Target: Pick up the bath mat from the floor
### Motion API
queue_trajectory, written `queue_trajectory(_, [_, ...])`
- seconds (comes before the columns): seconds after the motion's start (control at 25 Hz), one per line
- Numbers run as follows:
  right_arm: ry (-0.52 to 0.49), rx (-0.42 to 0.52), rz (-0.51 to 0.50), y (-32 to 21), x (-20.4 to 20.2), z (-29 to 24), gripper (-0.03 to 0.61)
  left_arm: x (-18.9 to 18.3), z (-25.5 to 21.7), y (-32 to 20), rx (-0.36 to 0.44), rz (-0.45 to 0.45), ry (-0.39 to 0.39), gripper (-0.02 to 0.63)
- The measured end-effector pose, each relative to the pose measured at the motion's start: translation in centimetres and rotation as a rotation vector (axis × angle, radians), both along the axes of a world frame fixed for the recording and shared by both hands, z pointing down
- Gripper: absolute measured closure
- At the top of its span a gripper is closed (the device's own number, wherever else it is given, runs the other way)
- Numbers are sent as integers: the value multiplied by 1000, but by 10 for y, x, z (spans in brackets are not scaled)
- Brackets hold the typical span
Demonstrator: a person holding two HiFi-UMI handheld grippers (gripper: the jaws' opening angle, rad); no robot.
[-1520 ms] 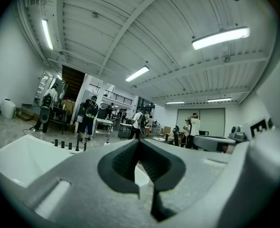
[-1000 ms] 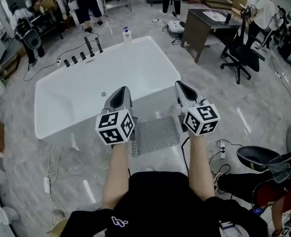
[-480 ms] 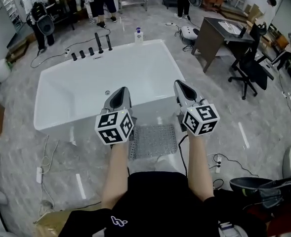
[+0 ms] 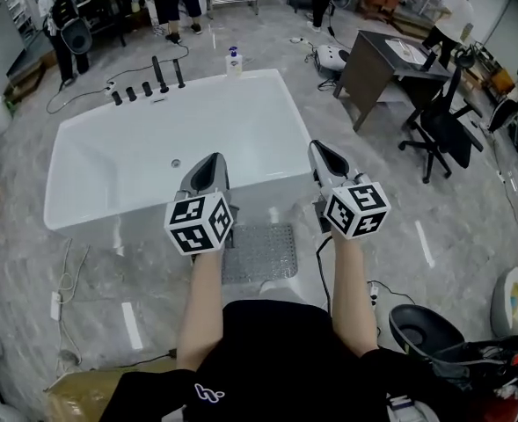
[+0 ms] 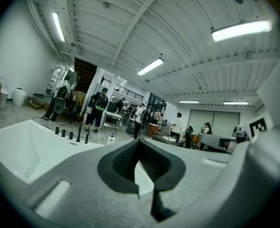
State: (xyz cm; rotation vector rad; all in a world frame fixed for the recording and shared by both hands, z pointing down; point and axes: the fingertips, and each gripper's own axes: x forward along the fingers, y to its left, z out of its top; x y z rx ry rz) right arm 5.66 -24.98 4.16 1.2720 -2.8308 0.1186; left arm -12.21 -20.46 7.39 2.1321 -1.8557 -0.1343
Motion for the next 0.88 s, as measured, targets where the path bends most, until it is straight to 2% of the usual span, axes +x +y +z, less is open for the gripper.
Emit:
queue_trajectory(0.24, [-23,-94,4,-8,36,42,571,26,27,-3,-53,-12,-16,615])
queue_trajectory(0.36, [-25,-146,-5,-12,41,62,571,28,43,-5,-92,-19,-22,615])
queue_trajectory(0.52, [-13,-168,-19,-13,41,69,571,29,55,-7,-132,-22,-23,615])
queue_trajectory(0.64, [-26,-190,4,-16,45,82,571,23,70,-9,-168,-26,-38,615])
queue_trajectory(0.88, [-23,-307,31,-12,38,129,571,3,118,2,-298,-48,-37,615])
